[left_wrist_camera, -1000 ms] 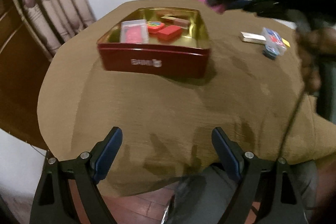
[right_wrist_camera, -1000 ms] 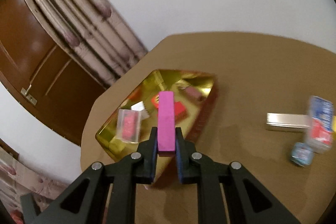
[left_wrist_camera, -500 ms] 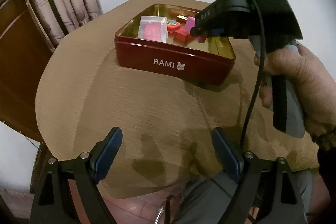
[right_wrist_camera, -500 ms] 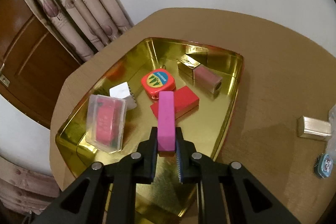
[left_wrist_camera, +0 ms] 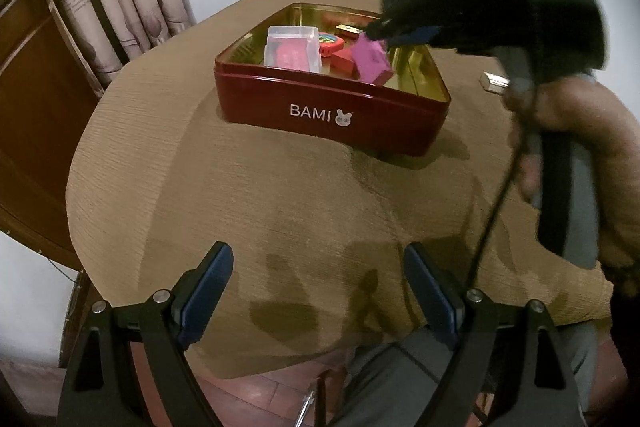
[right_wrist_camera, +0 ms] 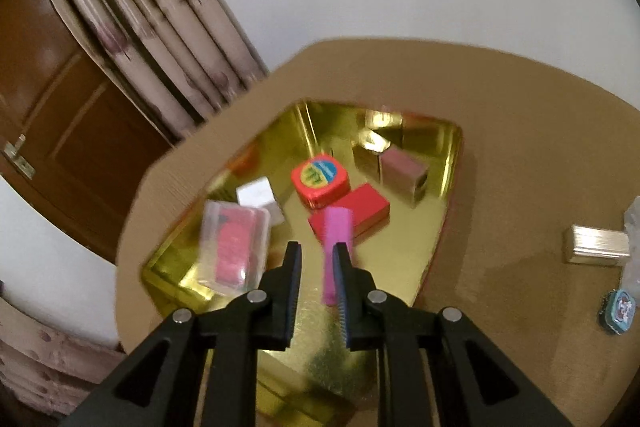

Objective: Organize rigid objects
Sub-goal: 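Move the left tool to the blue tin and grasp it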

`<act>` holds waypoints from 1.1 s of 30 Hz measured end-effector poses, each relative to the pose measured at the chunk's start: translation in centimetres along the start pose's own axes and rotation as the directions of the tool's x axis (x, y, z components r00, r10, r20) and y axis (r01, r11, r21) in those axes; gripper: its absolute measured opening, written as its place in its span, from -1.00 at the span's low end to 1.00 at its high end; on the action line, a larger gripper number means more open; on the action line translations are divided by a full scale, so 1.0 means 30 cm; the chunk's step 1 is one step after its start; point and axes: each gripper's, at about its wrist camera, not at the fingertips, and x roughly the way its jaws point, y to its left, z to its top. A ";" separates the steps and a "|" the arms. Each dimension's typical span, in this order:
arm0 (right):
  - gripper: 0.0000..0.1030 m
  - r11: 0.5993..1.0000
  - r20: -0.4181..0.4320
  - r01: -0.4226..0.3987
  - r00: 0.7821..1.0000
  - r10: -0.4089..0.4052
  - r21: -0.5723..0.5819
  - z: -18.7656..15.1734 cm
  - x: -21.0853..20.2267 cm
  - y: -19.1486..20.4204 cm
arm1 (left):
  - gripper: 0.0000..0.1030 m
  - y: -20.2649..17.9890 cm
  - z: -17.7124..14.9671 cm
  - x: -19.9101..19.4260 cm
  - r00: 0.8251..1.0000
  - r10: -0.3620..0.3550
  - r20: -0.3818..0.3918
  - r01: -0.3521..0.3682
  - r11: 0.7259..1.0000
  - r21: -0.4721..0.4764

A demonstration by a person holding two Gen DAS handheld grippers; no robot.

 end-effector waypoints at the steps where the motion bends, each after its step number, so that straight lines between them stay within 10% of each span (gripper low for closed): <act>1: -0.68 1.000 0.017 0.007 1.000 -0.007 0.005 -0.004 -0.024 -0.011 | 0.63 -0.001 -0.001 -0.002 1.000 0.001 0.003 -0.001 1.000 -0.001; 9: -0.63 0.975 0.189 0.191 0.959 -0.210 0.118 -0.173 -0.378 -0.334 | 0.63 -0.032 -0.012 -0.020 1.000 0.002 0.027 -0.003 1.000 0.031; 16: -0.63 0.820 0.117 0.543 0.816 -0.567 0.182 -0.342 -0.571 -0.727 | 0.63 -0.143 -0.009 -0.064 0.998 -0.052 0.031 0.048 0.992 0.118; 21: -0.63 0.742 0.063 0.635 0.749 -0.659 0.215 -0.416 -0.619 -0.919 | 0.63 -0.279 0.050 -0.090 0.991 -0.125 0.045 0.115 0.976 0.186; 33: -0.60 0.756 0.061 0.566 0.786 -0.615 0.329 -0.473 -0.664 -1.064 | 0.63 -0.705 0.304 0.091 0.957 -0.289 -0.004 0.274 0.903 0.330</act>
